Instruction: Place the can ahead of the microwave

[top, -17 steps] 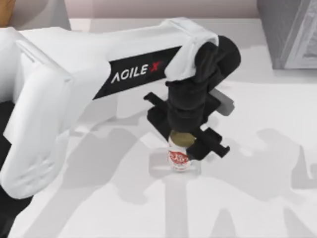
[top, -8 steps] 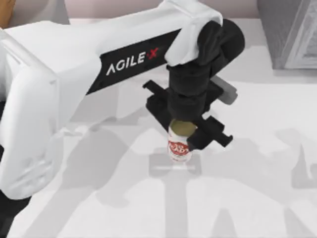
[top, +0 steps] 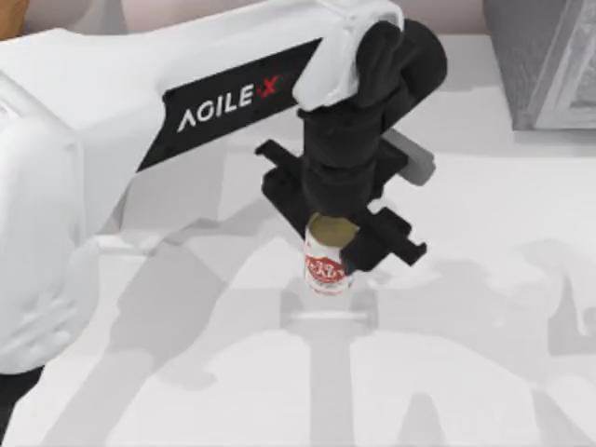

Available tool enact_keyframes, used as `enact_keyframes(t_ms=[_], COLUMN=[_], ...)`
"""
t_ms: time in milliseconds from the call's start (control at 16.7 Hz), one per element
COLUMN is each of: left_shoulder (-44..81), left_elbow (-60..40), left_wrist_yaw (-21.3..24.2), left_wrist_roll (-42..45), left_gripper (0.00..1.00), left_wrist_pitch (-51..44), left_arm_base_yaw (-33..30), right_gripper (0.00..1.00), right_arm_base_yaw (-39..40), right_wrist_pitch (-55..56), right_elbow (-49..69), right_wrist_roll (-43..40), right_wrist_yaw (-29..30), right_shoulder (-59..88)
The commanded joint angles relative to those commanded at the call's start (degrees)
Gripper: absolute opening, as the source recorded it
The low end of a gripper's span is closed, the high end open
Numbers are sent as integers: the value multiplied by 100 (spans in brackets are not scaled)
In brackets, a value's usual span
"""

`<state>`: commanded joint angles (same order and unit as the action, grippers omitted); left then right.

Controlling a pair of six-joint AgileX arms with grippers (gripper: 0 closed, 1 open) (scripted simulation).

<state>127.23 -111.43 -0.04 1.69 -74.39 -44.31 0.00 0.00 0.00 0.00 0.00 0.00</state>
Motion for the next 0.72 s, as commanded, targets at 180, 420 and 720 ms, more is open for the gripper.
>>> enact_keyframes(t_ms=[180,420,720], left_shoulder=[-645,-1936,-3612], left_elbow=[530,1625,3201], left_wrist_yaw=[-77,-229,-394], left_wrist_roll=[224,648,1227], left_gripper=[0,0,0], left_wrist_pitch=[-101,-272,-215], left_arm_base_yaw=[544,1738,3648], right_gripper=[100,100,100], right_arm_base_yaw=[0,0,0], right_wrist_pitch=[0,0,0], right_elbow=[0,0,0], right_wrist_roll=[0,0,0], right_wrist_yaw=[0,0,0], right_shoulder=[0,0,0])
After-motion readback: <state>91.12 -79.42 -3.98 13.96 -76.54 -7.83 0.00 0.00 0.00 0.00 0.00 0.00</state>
